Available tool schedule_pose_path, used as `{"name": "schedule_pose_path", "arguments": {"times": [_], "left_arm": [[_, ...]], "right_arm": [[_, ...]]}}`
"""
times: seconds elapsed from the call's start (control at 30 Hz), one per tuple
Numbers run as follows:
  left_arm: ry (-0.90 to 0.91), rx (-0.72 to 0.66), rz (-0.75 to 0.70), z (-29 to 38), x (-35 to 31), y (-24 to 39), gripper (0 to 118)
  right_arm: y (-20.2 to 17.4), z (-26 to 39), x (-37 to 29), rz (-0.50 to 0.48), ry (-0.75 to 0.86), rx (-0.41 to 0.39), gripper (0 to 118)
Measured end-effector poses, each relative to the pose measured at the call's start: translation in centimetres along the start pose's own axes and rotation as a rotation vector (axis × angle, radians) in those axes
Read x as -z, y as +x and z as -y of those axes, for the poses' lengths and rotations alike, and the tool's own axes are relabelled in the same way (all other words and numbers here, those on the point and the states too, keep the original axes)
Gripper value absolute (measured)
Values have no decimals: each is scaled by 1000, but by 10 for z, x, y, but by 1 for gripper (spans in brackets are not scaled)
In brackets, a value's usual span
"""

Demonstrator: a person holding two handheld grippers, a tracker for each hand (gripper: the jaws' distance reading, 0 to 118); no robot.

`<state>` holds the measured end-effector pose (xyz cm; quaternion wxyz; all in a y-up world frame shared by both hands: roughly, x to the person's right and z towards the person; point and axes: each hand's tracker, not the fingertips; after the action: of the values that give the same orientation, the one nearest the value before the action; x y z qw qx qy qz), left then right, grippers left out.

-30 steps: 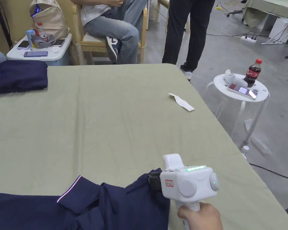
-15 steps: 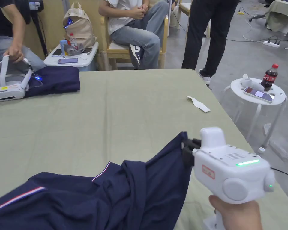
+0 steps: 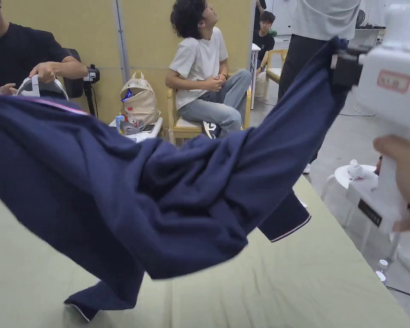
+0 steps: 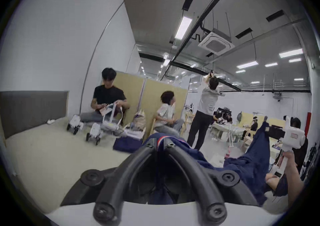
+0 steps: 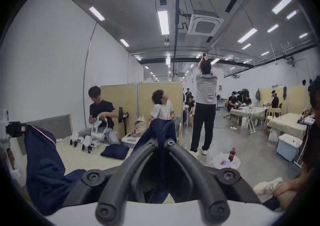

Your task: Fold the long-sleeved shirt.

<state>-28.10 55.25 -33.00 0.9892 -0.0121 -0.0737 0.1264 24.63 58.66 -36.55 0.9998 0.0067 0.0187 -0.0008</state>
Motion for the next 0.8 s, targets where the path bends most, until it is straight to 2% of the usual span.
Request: {"name": "schedule_pose_path", "arguments": {"times": [0.07, 0.17, 0.33, 0.5, 0.63, 0.77, 0.8], "left_arm": [[3, 23, -6, -25, 37, 15, 3], [15, 104, -29, -56, 88, 34, 3], [15, 86, -35, -102, 163, 41, 3], [45, 112, -49, -122, 209, 46, 3], [69, 151, -20, -93, 221, 31, 3], [24, 153, 20, -12, 221, 9, 3], [-9, 144, 22, 10, 223, 3, 3]], "right_arm": [[8, -24, 34, -9, -9, 25, 4], [7, -57, 72, 52, -17, 4, 4], [4, -96, 129, 124, -44, -27, 4], [4, -107, 172, 140, -50, 22, 4], [6, -71, 193, 142, -25, -86, 4], [21, 21, 194, 70, -73, 22, 4], [21, 49, 193, 74, -97, 15, 4]]}}
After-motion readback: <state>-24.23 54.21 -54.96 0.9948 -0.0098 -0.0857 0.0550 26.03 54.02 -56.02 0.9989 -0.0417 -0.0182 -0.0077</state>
